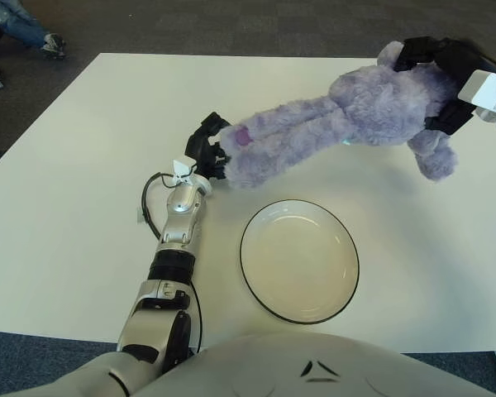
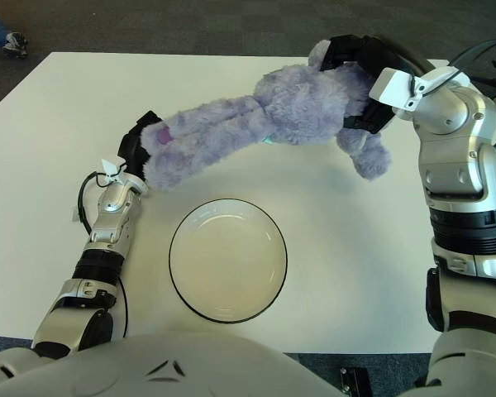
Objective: Put the doll into the plate.
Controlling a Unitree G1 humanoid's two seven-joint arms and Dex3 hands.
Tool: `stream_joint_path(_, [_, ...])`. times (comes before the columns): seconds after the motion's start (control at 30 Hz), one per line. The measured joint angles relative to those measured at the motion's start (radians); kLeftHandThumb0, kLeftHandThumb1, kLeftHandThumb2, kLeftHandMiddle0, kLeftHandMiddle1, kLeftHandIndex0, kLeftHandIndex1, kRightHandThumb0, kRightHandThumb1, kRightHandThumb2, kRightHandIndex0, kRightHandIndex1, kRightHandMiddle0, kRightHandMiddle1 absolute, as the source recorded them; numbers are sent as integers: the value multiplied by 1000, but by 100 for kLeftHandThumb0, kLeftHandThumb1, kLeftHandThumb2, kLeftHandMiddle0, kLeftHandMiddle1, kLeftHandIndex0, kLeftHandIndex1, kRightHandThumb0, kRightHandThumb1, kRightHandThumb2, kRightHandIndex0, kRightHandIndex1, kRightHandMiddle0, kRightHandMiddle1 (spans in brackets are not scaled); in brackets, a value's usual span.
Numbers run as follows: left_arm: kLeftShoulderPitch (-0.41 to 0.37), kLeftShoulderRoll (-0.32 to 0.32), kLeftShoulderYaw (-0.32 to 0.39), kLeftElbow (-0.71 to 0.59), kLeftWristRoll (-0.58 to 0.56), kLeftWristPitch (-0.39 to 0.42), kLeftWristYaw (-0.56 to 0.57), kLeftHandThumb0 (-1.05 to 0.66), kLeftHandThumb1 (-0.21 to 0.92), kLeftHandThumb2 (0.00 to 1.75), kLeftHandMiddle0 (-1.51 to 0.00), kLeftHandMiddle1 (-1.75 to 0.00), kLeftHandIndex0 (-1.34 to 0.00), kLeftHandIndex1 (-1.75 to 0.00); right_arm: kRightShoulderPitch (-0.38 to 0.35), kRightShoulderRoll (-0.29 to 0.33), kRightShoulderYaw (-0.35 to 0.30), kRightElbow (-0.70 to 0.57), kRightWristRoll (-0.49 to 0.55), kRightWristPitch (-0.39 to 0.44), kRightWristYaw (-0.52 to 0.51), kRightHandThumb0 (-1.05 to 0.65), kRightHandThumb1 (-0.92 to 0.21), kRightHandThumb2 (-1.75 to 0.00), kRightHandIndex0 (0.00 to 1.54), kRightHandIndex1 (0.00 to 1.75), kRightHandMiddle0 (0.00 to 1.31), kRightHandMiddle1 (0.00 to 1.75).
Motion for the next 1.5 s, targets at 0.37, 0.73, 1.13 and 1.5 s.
stream_joint_path(0.37, [-10,5,0,23,-3,-6,-6,-46,37,125,-123,-175,-57,-175,-10,10,14,-6,27,39,30,57,-9,-159,80,175,111,175])
stream_joint_path(0.73, [-16,8,-1,31,0,-8,-6,-46,38,124,-123,-175,-56,-175,-73,33,60,-4,71,49,103,59,-6,-164,83,175,111,175])
stream_joint_path(1.13, [-18,8,0,37,0,-17,-6,-46,38,124,-124,-175,-56,-175,-70,59,64,-128,198,231,199,59,-5,-164,84,175,111,175])
stream_joint_path(1.5, [-23,7,-1,46,0,-21,-6,-46,38,124,-123,-175,-56,-175,-65,99,59,-151,285,271,201,58,-7,-162,82,175,110,175])
